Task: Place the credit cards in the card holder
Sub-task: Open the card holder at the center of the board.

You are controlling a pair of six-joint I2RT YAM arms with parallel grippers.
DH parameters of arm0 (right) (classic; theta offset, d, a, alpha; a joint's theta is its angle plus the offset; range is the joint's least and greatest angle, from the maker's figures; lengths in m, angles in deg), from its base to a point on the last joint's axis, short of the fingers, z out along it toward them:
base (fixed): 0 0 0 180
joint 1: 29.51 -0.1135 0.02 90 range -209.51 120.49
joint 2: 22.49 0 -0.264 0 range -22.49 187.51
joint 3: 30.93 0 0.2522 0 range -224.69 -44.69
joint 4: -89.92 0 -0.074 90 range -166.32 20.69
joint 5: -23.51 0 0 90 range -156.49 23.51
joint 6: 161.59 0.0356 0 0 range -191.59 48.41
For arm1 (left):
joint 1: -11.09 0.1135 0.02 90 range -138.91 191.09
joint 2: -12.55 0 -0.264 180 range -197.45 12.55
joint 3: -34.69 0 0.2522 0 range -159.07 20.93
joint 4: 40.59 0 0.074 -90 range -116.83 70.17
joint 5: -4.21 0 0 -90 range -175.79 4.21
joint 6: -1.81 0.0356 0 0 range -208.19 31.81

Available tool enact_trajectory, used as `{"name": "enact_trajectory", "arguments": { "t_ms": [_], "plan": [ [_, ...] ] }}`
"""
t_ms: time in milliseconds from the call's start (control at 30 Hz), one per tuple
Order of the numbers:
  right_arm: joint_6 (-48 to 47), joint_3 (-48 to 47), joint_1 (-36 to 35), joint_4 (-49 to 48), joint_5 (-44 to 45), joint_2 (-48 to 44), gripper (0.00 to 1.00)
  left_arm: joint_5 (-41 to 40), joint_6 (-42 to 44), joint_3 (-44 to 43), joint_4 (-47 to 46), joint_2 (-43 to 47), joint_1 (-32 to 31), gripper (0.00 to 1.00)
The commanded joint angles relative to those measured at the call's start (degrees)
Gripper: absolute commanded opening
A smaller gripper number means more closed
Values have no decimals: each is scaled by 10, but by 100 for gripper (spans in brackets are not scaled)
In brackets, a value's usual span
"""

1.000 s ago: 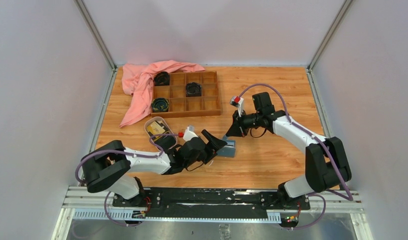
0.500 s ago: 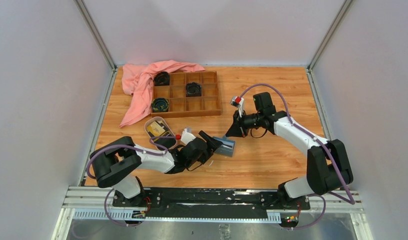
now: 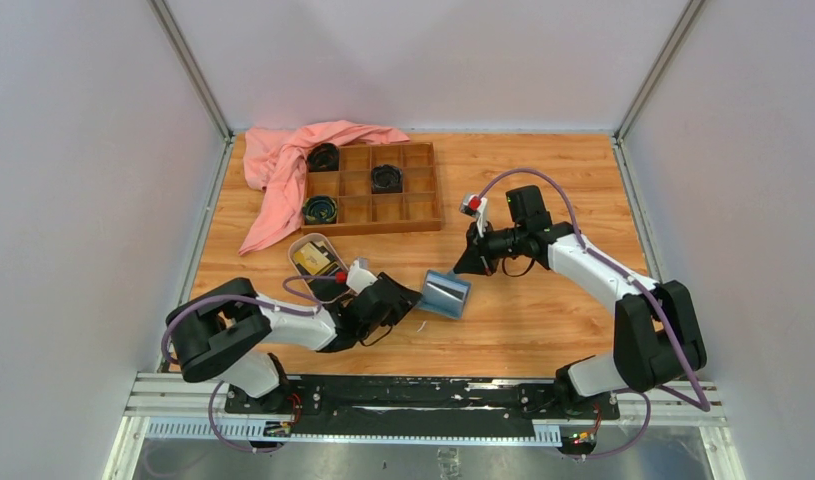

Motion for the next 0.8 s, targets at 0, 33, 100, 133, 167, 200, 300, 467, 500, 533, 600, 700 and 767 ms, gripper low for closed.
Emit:
{"name": "enact_trajectory", "arguments": {
  "t_ms": [0, 33, 100, 133, 167, 200, 300, 467, 500, 533, 600, 700, 767],
  "plan": [
    [-52, -1, 7, 38, 81, -11, 0, -17, 75, 19, 2, 31, 16, 31],
    [-61, -1, 7, 42, 98, -11, 0, -10, 101, 21, 2, 37, 20, 28],
    [-80, -2, 8, 54, 125, -11, 0, 8, 157, 24, 2, 46, 29, 24],
    [-92, -3, 8, 61, 134, -11, 0, 19, 191, 24, 3, 51, 34, 21],
    [-105, -4, 8, 69, 142, -11, 0, 33, 228, 24, 2, 54, 40, 19],
    [-124, -6, 8, 79, 148, -11, 0, 46, 267, 25, 2, 56, 44, 18],
    [-165, -9, 9, 111, 148, -7, 0, 85, 380, 29, 2, 67, 58, 6],
    [-208, -24, 9, 181, 105, 12, 0, 158, 499, 34, 3, 77, 94, 0],
    [-211, -27, 9, 188, 98, 15, 0, 171, 504, 34, 3, 84, 99, 1],
    [-213, -29, 8, 194, 90, 18, 0, 182, 504, 34, 3, 92, 103, 4],
    [-212, -33, 9, 201, 73, 20, 0, 197, 498, 33, 2, 115, 104, 13],
    [-198, -39, 9, 207, 18, 17, 0, 218, 472, 33, 2, 163, 104, 35],
    [-187, -40, 9, 207, -18, 12, 0, 230, 444, 34, 1, 190, 104, 52]
  ]
}}
